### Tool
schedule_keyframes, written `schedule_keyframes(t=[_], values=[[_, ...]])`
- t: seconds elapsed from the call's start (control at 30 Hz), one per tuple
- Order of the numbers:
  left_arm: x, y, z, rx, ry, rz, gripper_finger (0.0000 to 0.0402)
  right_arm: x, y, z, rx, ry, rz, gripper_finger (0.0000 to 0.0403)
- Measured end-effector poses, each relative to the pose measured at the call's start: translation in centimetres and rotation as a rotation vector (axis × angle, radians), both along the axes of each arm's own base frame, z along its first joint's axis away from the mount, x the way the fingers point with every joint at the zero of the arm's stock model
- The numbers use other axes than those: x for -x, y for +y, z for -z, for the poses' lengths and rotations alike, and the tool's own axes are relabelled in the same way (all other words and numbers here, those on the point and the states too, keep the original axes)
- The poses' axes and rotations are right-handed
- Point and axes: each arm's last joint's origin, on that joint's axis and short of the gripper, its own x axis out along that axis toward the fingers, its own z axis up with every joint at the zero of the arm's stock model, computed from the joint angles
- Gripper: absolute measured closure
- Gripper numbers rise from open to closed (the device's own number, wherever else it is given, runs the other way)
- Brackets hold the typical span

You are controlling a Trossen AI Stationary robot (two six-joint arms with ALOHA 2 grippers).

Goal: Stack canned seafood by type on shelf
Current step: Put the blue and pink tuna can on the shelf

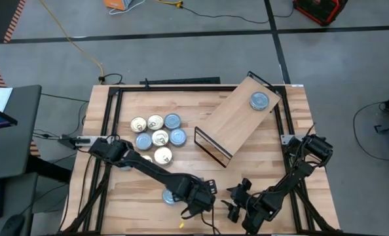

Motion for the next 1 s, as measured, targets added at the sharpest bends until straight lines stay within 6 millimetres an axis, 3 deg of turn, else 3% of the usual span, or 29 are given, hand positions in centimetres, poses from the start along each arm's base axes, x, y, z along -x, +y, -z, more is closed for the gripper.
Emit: schedule_keyframes(t=[0.37,0.6,0.83,1.0], values=[[0.5,0.8,2.3,-0.131,0.086,0.064,0.0117,0.0,0.0,0.0,0.015,-0.021,0.01,0.0117],[0.8,0.9,2.3,-0.191,0.063,-0.016,0.0215,0.0,0.0,-0.1,0.016,-0.021,0.01,0.0117],[1.8,0.9,0.1,-0.11,0.091,-0.173,0.0227,1.4,0.1,-1.0,0.011,-0.016,0.029,0.0117],[2.6,1.6,-4.6,-0.004,-0.048,-0.254,0.0227,2.5,0.3,-2.2,0.026,-0.051,0.025,0.0117]])
